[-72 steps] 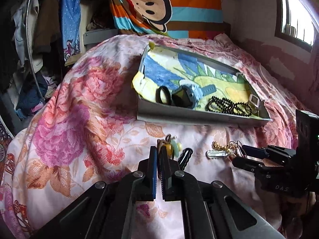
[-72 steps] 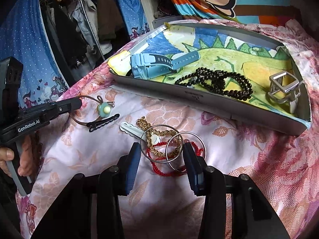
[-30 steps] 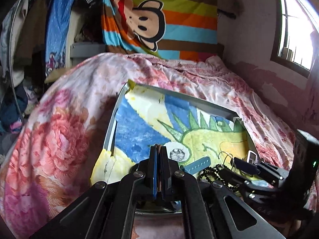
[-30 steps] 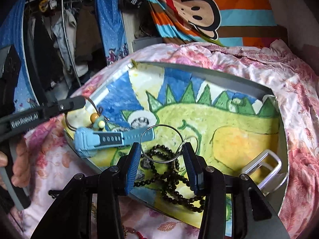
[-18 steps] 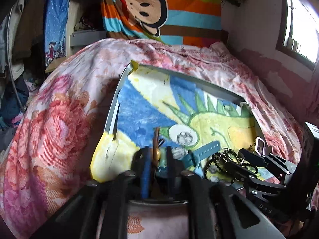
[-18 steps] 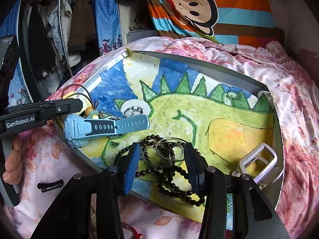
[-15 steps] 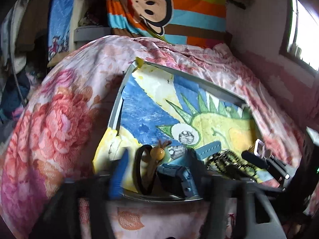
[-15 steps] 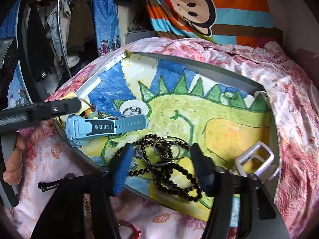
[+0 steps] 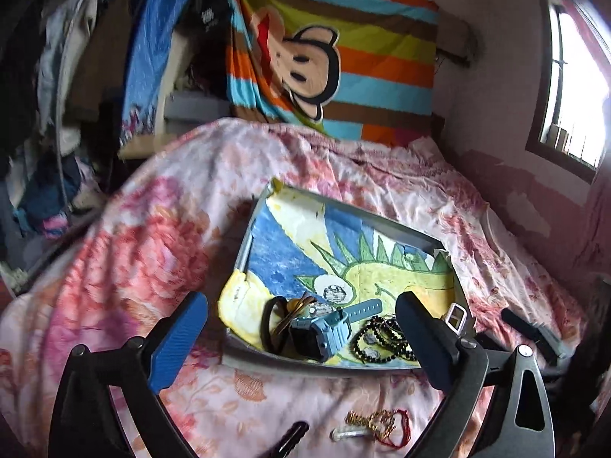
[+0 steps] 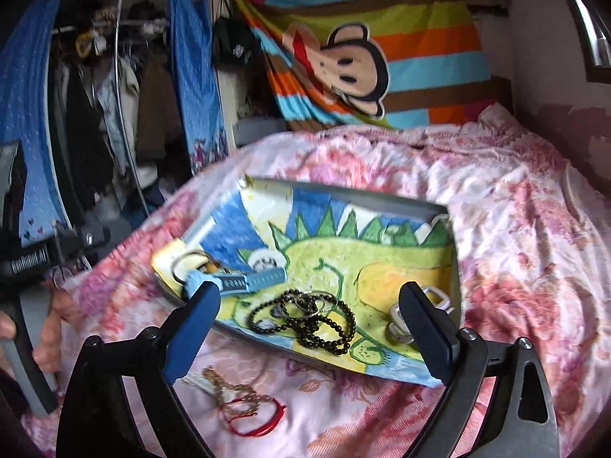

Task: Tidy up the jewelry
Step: 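Withdraw both tools and move toward the black hair clip and red string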

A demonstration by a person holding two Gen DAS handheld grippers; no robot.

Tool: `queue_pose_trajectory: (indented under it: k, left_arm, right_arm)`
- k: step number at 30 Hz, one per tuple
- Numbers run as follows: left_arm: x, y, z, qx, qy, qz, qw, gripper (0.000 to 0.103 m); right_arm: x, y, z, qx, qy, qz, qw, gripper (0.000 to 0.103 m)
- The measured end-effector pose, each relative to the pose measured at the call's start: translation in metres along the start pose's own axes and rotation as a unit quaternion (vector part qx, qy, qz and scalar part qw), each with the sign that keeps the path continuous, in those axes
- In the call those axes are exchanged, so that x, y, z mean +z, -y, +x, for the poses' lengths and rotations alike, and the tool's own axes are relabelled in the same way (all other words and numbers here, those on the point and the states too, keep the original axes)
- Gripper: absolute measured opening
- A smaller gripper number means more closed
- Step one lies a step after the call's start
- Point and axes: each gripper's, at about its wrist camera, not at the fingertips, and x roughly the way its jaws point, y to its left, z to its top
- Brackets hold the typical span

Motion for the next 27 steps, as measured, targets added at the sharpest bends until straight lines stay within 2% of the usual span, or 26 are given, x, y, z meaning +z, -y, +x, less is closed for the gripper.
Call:
queue_pose_trajectory:
  k: [5,13,18,23,27]
  left_arm:
    - [-0.019,0.01,-0.045,0.021,0.049,0.038,0.9979,0.103]
    - [-0.045,0.021,-0.099,0.018,0.081,0.067,0.9942,0.103]
    - [-0.062,0.024,-0.123,0.019,0.087,0.082,0.9927,0.103]
    - [-0.084,0.018,-0.148,0.05,0.1,0.082,0.9902,0.103]
    - [-0.092,0.013,-0.161,0.054,0.098,0.073,0.9911,0.103]
  right_arm:
    - [-0.007,-0.002,-0.047,-0.009,0.043,0.002,0.999,0.098]
    - [-0.018,-0.012,-0.104,-0.012,0.093,-0.006,0.996,0.101]
    - [-0.032,-0.024,-0.125,-0.006,0.09,-0.009,0.996,0.101]
    - [-0.053,-0.033,-0.14,-0.003,0.074,-0.02,0.997,0.101]
    - [-0.065,-0.036,-0.149,-0.003,0.066,-0.021,0.998,0.101]
